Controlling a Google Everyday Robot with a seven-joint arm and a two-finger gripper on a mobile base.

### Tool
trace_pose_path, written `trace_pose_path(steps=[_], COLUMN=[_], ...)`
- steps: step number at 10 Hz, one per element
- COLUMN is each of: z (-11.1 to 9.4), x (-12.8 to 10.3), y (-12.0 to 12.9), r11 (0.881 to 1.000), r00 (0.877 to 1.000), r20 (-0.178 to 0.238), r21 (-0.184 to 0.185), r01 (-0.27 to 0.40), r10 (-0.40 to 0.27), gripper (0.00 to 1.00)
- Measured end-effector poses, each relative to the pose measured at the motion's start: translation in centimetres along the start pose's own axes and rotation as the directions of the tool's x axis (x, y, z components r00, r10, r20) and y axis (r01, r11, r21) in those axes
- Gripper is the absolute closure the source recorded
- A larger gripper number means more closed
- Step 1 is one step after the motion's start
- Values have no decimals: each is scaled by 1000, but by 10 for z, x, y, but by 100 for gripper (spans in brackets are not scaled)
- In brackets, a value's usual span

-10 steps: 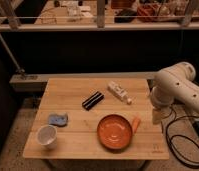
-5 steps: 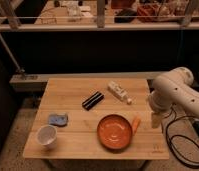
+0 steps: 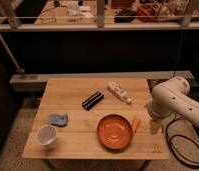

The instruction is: Push the ceramic bowl across the table

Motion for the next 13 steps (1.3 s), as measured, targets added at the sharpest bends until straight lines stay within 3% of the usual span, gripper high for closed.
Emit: trace_pose_path(steps=[7,9,13], z=[44,65,78], x=[9,17,10], y=[26,35,38], r11=[1000,999,998], r00=[1000,1000,999], r20=[5,6,-10], r21=[-17,-30,-32], r01=[10,23,47], r10=[-10,-23,-47], gripper=[95,100,100])
